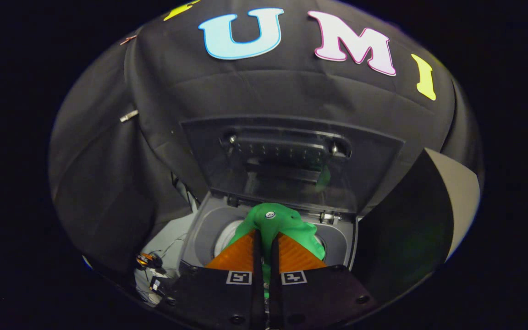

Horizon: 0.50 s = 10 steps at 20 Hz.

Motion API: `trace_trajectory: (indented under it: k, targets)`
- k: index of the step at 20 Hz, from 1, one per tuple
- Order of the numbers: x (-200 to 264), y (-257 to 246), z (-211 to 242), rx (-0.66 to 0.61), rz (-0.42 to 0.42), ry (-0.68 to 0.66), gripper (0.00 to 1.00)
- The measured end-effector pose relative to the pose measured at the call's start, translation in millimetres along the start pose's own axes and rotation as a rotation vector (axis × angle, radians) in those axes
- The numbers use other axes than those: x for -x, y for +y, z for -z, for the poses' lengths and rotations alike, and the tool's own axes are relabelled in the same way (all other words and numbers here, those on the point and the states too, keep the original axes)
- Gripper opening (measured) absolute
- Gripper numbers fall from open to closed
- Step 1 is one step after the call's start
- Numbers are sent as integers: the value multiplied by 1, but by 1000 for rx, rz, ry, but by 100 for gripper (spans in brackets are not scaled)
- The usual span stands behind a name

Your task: Put the clothes into the washing machine and then close the washing machine lid.

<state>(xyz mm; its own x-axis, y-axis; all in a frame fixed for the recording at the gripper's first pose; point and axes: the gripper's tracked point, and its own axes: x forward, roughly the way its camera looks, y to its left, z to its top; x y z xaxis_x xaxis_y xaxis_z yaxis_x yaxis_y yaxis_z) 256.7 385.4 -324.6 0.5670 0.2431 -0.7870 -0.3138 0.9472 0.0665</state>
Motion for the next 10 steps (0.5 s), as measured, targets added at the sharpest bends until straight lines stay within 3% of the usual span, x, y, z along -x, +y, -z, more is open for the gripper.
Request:
trace_trajectory:
  k: [6,7,10]
  targets:
    - [-34,-23,39,-30,79,40,12]
    - [-37,-28,42,-28,91,45,19]
    - [-39,-25,46,-32,86,23,79]
